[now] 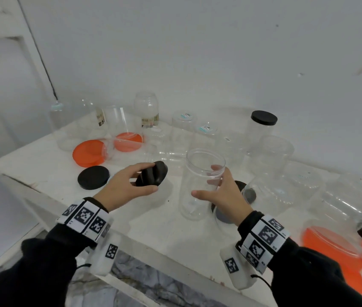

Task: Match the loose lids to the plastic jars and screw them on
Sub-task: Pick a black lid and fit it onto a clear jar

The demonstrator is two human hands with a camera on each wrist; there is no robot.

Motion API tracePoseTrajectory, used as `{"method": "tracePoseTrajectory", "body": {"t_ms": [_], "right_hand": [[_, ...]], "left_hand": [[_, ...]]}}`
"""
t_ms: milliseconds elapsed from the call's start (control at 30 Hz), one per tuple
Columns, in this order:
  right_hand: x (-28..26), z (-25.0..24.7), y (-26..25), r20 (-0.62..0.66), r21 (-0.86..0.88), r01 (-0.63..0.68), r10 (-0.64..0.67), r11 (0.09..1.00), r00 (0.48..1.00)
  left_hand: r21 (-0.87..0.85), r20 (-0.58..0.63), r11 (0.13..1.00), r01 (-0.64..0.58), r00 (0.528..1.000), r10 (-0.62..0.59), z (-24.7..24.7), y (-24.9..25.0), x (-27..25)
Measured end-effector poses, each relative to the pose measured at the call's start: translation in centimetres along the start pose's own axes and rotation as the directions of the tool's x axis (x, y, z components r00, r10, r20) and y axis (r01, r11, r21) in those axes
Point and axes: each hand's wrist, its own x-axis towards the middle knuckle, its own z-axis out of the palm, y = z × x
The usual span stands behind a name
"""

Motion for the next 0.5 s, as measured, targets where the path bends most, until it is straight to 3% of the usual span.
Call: {"method": "tracePoseTrajectory", "body": {"t_ms": [167, 500], "right_hand": [[0.6, 1.8, 1.1, 0.062, -0.037, -0.016, 0.018, 0.999, 0.998], [0.7, 2.6, 2.0, 0.076, -0.032, 0.043, -0.04, 0.999, 0.996]], "left_hand": [[-0.044, -0.095, 0.998, -0.041, 0.995, 0.036, -0.6, 0.8, -1.0], [0.036, -0.133, 0.987, -0.156, 0.978, 0.159, 0.4, 3.8, -0.3]]}}
